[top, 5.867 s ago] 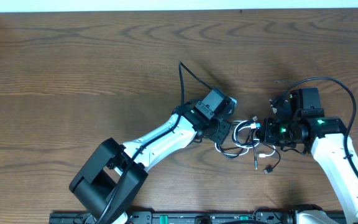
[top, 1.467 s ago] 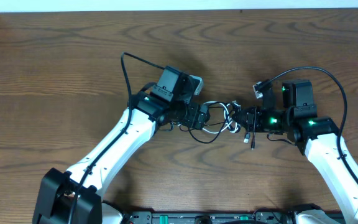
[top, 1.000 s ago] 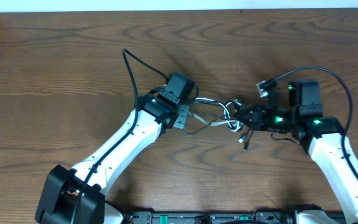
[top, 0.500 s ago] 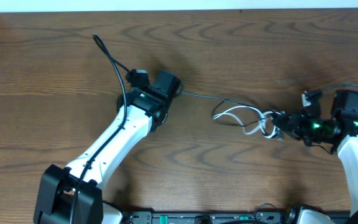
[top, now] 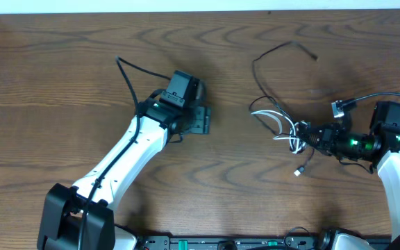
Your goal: Untangle cables
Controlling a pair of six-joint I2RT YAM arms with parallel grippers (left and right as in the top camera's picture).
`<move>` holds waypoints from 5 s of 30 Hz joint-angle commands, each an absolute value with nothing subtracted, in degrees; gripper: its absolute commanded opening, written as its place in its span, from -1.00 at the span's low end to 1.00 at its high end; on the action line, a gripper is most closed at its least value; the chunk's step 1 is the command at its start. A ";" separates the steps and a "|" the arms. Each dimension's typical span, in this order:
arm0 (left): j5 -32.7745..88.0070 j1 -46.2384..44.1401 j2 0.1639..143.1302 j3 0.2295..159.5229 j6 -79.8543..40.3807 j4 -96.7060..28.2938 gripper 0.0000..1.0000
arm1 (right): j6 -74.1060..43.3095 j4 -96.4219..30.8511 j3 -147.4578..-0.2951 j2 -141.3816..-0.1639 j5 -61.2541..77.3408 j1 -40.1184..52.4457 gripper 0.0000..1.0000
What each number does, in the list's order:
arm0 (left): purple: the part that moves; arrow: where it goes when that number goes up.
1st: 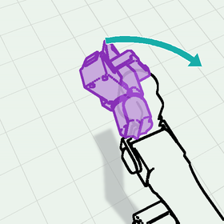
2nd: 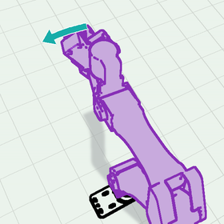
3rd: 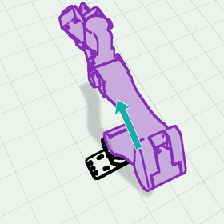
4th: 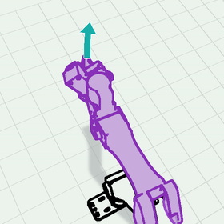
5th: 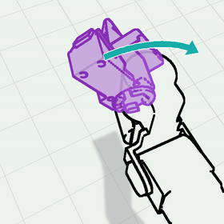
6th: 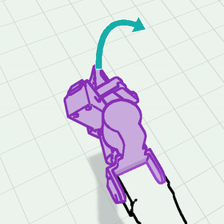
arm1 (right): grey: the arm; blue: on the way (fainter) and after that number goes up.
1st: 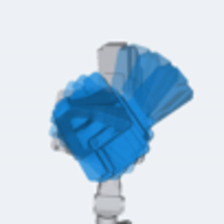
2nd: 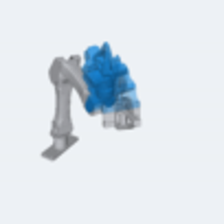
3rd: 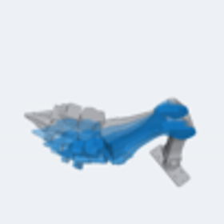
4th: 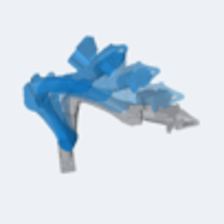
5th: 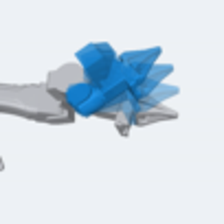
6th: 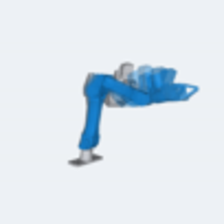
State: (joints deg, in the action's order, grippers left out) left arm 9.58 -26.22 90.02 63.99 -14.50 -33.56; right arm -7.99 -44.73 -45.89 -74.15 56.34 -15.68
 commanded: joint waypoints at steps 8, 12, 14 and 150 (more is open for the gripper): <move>20.10 -31.46 90.54 63.86 -7.35 -26.50 0.58 | -6.11 -43.92 -45.91 -74.15 77.78 -14.15 -0.98; 20.08 -32.97 90.54 63.86 -7.07 -25.71 0.60 | -6.11 -43.92 -45.91 -74.15 78.56 -14.15 -0.98; 20.05 -33.32 90.54 63.86 -7.09 -25.10 0.60 | -6.11 -43.92 -45.91 -74.15 79.55 -14.15 -0.98; 47.35 -10.22 64.62 63.86 -16.38 -23.59 -0.85 | -34.44 -39.55 -34.28 -75.33 -5.04 6.31 -0.84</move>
State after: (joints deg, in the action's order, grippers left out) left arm 47.40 -14.52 65.47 63.29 -16.53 -24.23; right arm -33.54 -40.45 -35.09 -74.91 -6.26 7.01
